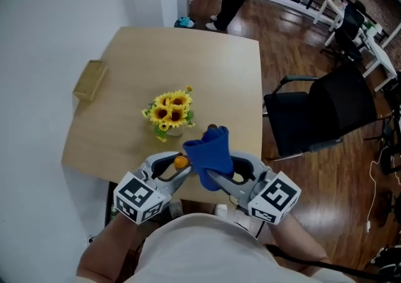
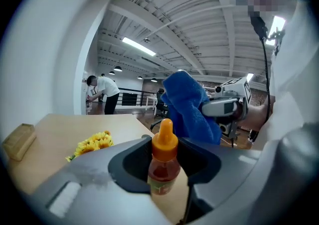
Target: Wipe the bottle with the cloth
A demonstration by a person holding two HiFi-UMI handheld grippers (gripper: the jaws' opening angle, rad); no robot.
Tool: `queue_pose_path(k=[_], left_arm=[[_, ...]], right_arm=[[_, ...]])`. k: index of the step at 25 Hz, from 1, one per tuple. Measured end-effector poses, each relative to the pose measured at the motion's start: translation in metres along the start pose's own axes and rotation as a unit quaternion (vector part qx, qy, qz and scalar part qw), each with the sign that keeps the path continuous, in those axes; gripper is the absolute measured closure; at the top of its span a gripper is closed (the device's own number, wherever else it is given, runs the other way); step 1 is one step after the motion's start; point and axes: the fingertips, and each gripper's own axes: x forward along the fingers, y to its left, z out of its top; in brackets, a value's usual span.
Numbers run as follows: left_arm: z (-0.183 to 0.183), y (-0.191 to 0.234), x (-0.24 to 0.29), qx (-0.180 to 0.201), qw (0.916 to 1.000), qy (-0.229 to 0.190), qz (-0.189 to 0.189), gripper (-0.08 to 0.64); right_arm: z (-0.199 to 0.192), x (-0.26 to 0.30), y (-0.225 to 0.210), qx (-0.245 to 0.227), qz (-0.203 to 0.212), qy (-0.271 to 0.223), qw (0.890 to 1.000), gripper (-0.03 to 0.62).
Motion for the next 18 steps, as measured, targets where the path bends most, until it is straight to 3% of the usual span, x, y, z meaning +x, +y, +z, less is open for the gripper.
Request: queue_pose_path(k=[3,6,15,18], left_arm=[[0.011,-0.014,-0.006,-0.012,0.9998,-0.015,0.007,0.402],[0.024,-0.020,-0.013,-0.026,0.9989,-0.035,0.016,0.402],[0.058,-0.031,-0.029,-0.048,0.9953,-0.065,0.055,0.402],[0.062,-0.028,-0.028,-0.052,0.9942,-0.063,0.070,0.402]], right_arm=[[-0.003,0.004,0.007,-0.010,0.034,0.002,0.999,0.439],[-0.025,0.003,0.001,0.018,0.045,0.014,0.999,0.439],[-0.114,-0.013,-0.028,0.044,0.050,0.103,0.993,0.439],[-0.126,-0.025,-0.031,0.044,0.044,0.119,0.991,0.439]])
